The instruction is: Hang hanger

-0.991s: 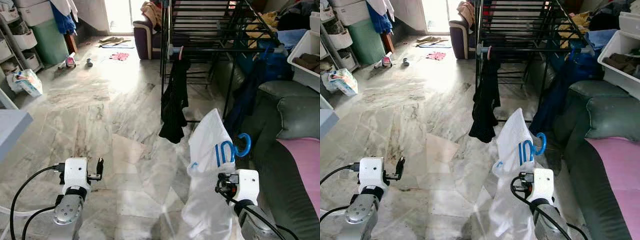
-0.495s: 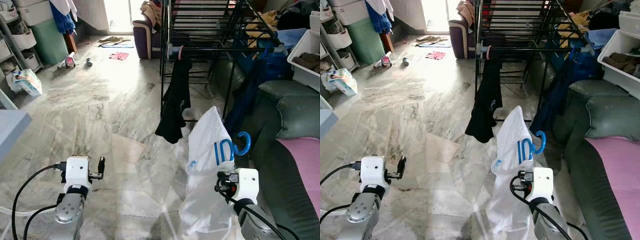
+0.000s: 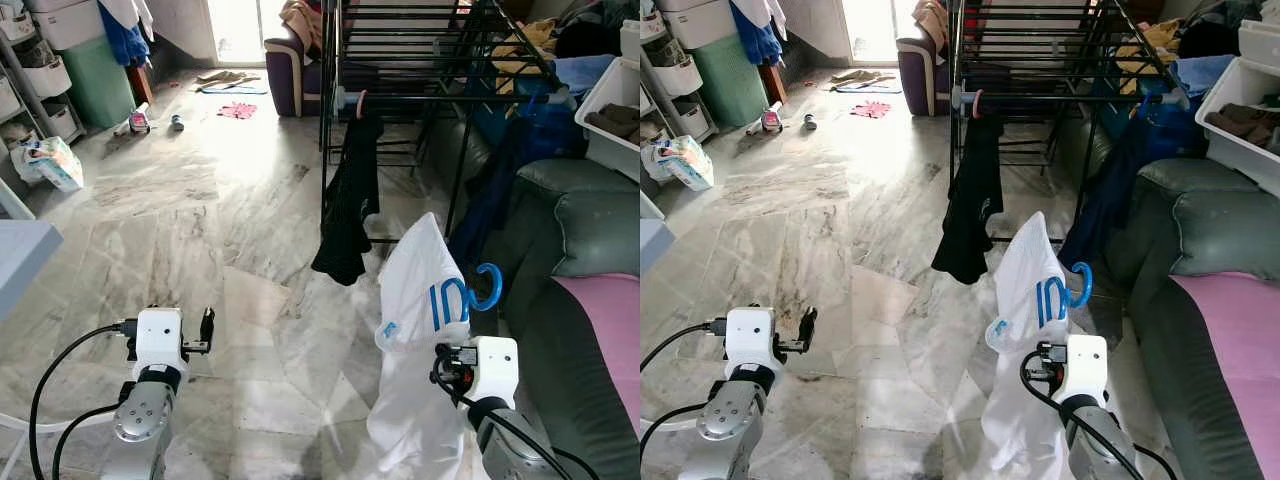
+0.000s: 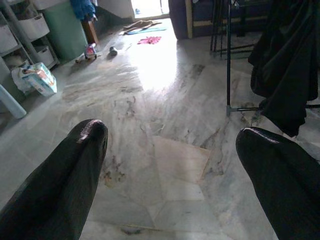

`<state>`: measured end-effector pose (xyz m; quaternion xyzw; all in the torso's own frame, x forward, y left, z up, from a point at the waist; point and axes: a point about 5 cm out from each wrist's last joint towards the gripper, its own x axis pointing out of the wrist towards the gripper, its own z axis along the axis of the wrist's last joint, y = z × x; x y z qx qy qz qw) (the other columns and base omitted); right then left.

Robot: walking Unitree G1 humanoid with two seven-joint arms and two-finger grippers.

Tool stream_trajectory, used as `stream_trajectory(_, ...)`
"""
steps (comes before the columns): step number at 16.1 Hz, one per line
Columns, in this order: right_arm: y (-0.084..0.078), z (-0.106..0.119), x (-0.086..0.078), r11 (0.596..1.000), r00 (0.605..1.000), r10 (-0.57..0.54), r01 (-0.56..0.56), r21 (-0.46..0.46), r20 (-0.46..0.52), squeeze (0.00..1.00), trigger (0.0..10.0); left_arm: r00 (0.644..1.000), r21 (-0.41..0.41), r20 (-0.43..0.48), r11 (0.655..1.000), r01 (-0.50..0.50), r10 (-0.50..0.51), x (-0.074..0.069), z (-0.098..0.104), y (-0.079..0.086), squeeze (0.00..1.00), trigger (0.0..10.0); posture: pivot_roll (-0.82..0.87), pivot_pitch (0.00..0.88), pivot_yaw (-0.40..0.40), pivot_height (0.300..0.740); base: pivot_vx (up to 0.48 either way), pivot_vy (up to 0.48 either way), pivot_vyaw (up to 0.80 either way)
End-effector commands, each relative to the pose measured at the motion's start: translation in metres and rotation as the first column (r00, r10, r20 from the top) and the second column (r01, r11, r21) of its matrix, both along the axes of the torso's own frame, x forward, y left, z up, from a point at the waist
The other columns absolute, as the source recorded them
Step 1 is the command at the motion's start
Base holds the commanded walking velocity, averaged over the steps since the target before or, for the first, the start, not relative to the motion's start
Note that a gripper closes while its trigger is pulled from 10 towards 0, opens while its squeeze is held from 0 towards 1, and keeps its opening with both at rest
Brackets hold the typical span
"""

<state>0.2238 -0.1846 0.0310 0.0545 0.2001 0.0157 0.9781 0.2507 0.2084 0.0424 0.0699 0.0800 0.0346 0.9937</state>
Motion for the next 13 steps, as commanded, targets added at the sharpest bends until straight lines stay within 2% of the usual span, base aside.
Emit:
stream_trajectory(1,0.001,0.015,0.008,1.0,0.997,0.012,-0.012,-0.005,0.072,0.0,10.0,1.0,0.006,0.003,1.0,0.001,-0.001,0.002,0.0,-0.002,0.0,10.0,-0.02,0.0,0.01,0.74,0.0,0.0,0.0)
stream_trajectory(6,0.001,0.013,0.008,1.0,0.998,0.012,-0.012,-0.002,0.062,0.0,10.0,1.0,0.004,0.009,1.0,-0.011,0.011,0.002,-0.002,0.002,0.0,10.0,-0.02,0.0,0.009,0.74,0.0,0.0,0.0)
stream_trajectory(10,-0.001,0.023,0.017,1.0,0.993,0.011,-0.008,-0.029,0.115,0.0,10.0,0.999,-0.084,0.024,0.996,0.03,-0.028,-0.002,-0.001,-0.002,0.0,10.0,-0.02,0.0,0.011,0.74,0.0,0.0,0.0)
stream_trajectory(13,-0.006,0.022,0.015,0.999,0.994,0.026,-0.021,-0.043,0.109,0.0,10.0,0.999,-0.064,0.006,0.997,0.052,-0.052,-0.011,-0.005,0.005,0.0,10.0,-0.01,0.0,0.006,0.74,0.0,0.0,0.0)
